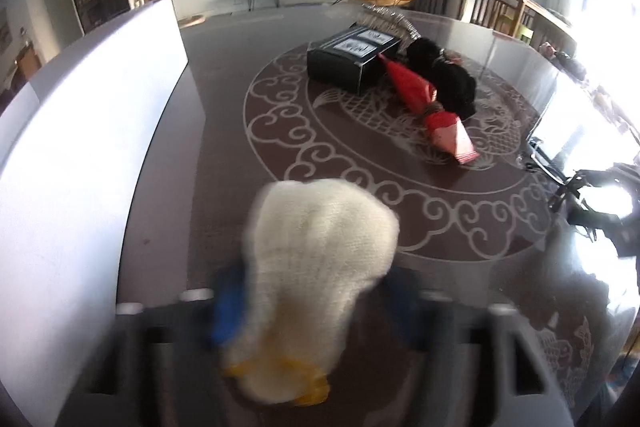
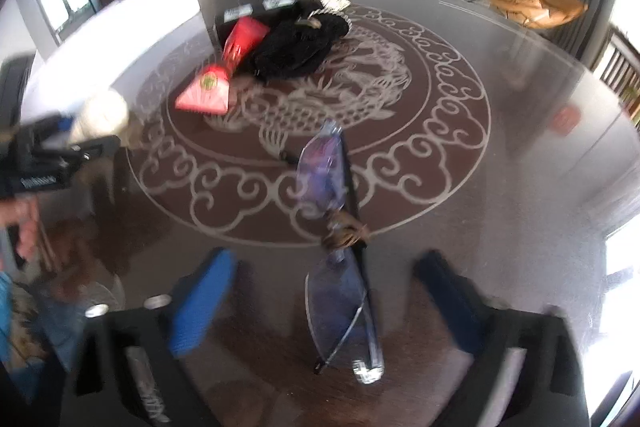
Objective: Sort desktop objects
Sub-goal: 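Carry the knit bag and eyeglasses over the cardboard bin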
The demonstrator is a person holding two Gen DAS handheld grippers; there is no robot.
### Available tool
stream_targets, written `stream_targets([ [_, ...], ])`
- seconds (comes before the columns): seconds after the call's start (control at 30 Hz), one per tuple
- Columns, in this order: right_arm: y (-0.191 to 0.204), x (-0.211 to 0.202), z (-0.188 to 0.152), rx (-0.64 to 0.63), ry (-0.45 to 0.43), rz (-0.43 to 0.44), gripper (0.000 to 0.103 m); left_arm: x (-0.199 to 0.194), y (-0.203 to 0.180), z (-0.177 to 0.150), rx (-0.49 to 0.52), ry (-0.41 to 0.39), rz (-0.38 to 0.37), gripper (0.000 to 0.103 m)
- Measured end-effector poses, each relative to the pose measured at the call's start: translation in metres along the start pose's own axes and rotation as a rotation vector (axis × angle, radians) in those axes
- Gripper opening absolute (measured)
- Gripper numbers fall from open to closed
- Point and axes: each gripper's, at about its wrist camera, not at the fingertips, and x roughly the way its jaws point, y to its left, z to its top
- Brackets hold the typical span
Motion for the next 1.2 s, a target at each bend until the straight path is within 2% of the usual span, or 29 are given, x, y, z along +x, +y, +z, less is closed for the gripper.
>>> stream_targets([
  [0.03, 0.001, 0.001, 0.002, -0.027, 0.017, -0.027, 0.06, -0.001, 0.001, -0.001, -0.007, -0.002, -0.01, 0.049],
  [0.07, 0.002, 0.0, 0.003, -0.049, 0.026, -0.051, 0.041, -0.003, 0.003, -0.003, -0.02, -0.006, -0.027, 0.046],
  [0.1, 0.001, -0.001, 0.004, -0.039, 0.041, -0.045, 0.026, -0.006, 0.004, -0.005, -0.038, -0.008, -0.049, 0.045],
  [0.17, -0.002, -0.007, 0.004, -0.014, 0.058, -0.087, 0.024, -0.017, 0.003, -0.008, -0.068, -0.028, -0.077, 0.045],
  [0.3, 0.005, -0.03, 0.004, 0.031, 0.001, -0.05, 0.024, -0.053, 0.002, -0.014, -0.113, -0.102, -0.133, 0.045],
  [0.47, 0.052, -0.07, 0.028, 0.056, -0.119, 0.082, 0.024, -0.122, 0.02, -0.01, -0.186, -0.214, -0.218, 0.045],
  [0.57, 0.108, -0.089, 0.061, 0.017, -0.186, 0.201, 0.024, -0.166, 0.053, -0.002, -0.218, -0.276, -0.22, 0.045],
  [0.67, 0.179, -0.099, 0.101, -0.068, -0.228, 0.331, 0.024, -0.2, 0.105, 0.0, -0.264, -0.309, -0.166, 0.045],
  [0.77, 0.258, -0.098, 0.136, -0.151, -0.245, 0.444, 0.024, -0.217, 0.163, -0.006, -0.312, -0.294, -0.038, 0.045],
  [0.9, 0.347, -0.076, 0.164, -0.245, -0.221, 0.499, 0.024, -0.203, 0.238, -0.03, -0.417, -0.191, 0.104, 0.045],
  [1.0, 0.397, -0.048, 0.165, -0.301, -0.169, 0.488, 0.025, -0.18, 0.272, -0.053, -0.467, -0.079, 0.171, 0.046],
  [1.07, 0.416, -0.028, 0.16, -0.316, -0.124, 0.469, 0.028, -0.165, 0.284, -0.066, -0.488, 0.005, 0.226, 0.053],
  [1.1, 0.423, -0.018, 0.158, -0.323, -0.094, 0.45, 0.033, -0.157, 0.288, -0.072, -0.496, 0.049, 0.263, 0.063],
  [1.13, 0.428, -0.009, 0.156, -0.329, -0.069, 0.428, 0.057, -0.151, 0.291, -0.076, -0.504, 0.073, 0.291, 0.071],
  [1.17, 0.43, -0.002, 0.153, -0.333, -0.055, 0.407, 0.081, -0.148, 0.293, -0.081, -0.515, 0.091, 0.316, 0.089],
  [1.2, 0.428, -0.003, 0.15, -0.331, -0.067, 0.402, 0.085, -0.147, 0.293, -0.084, -0.526, 0.091, 0.33, 0.094],
])
